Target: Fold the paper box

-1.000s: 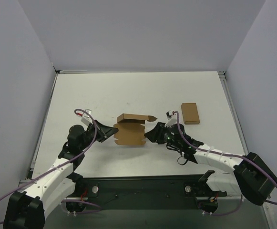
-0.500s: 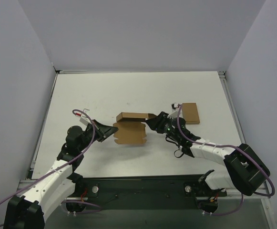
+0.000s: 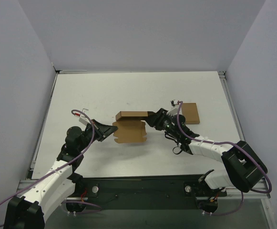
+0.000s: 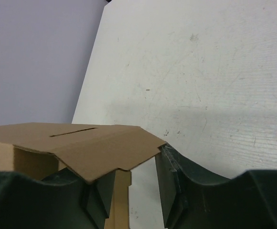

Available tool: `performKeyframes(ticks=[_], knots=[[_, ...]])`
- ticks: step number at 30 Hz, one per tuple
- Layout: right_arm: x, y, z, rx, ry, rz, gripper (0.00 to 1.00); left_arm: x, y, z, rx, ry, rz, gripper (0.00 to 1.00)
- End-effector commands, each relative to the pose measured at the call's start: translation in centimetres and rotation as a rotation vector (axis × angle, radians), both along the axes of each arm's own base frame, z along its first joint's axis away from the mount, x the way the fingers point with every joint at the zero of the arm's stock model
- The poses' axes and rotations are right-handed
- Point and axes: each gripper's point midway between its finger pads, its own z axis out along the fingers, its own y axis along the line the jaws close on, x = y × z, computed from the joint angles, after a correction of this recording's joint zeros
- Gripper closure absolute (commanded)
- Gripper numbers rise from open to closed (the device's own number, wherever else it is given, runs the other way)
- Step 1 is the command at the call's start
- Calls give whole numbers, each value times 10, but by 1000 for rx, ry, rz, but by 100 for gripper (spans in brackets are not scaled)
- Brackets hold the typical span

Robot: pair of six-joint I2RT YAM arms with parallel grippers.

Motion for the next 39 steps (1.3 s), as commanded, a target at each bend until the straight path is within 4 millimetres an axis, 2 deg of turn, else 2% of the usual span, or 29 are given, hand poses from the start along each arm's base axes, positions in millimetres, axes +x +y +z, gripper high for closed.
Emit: performKeyframes(ticks=[1,5,9,15,24,31,39], knots=[[7,18,43,112,-90,44,63,1,-1,15,-33,-56,0,100],[6,10,25,85,-40,-15,65,4,4,18,-30,-72,33,100],[-4,5,15,63,-9,-26,65,7,8,19,-21,-80,64,100],[-16,16,22,56,-30,0,65,9,7,19,-23,-81,64,100],[-5,24,31,35,-65,10,67,5,7,20,-29,-78,54,100],[7,24,38,31,-86,2,66,2,5,19,-31,-76,47,100],[9,26,43,25,-108,12,67,1,3,17,-31,-71,41,100]])
